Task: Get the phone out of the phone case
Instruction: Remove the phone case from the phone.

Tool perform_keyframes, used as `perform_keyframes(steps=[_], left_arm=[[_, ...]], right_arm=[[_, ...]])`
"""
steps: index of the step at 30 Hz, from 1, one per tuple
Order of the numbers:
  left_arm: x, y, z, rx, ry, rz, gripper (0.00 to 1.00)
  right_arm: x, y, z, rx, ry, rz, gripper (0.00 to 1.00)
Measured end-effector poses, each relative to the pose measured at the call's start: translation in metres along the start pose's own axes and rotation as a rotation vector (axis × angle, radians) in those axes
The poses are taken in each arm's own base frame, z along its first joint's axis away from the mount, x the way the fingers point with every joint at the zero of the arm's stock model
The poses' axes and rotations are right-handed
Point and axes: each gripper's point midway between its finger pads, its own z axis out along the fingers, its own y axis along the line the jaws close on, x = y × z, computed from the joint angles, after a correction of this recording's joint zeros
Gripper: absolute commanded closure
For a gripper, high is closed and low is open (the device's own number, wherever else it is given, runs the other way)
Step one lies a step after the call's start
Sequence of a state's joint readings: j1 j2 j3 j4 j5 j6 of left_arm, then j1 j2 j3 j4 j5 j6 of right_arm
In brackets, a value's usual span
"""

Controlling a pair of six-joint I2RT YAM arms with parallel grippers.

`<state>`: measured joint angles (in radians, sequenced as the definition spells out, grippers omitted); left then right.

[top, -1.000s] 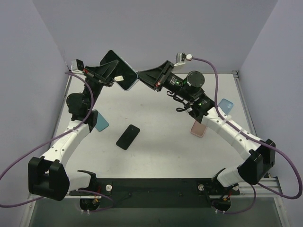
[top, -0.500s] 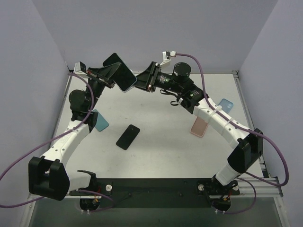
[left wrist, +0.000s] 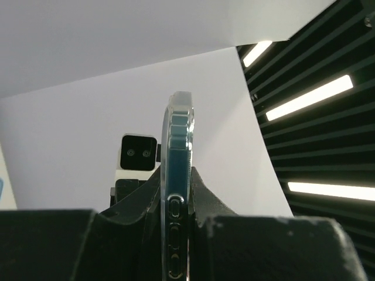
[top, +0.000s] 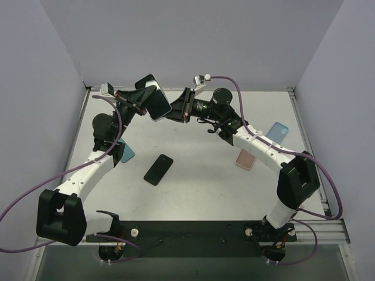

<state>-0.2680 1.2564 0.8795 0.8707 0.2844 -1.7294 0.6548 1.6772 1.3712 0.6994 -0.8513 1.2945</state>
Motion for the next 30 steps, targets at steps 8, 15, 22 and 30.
perform_keyframes(steps=[8,15,22,30], left_arm=[[0.026,0.083,-0.016,-0.193,0.081,-0.148,0.14],[0.06,0.12,-0.027,-0.277,0.221,-0.195,0.1],[0.079,0.153,-0.037,-0.309,0.297,-0.229,0.08],[0.09,0.189,-0.062,-0.382,0.325,-0.272,0.07]], right_arm=[[0.019,-0.084,-0.062,0.205,-0.017,0.131,1.0],[0.02,-0.107,-0.121,0.358,-0.068,0.151,1.0],[0.012,-0.12,-0.164,0.507,-0.124,0.117,1.0],[0.008,-0.162,-0.2,0.803,-0.179,0.048,1.0]])
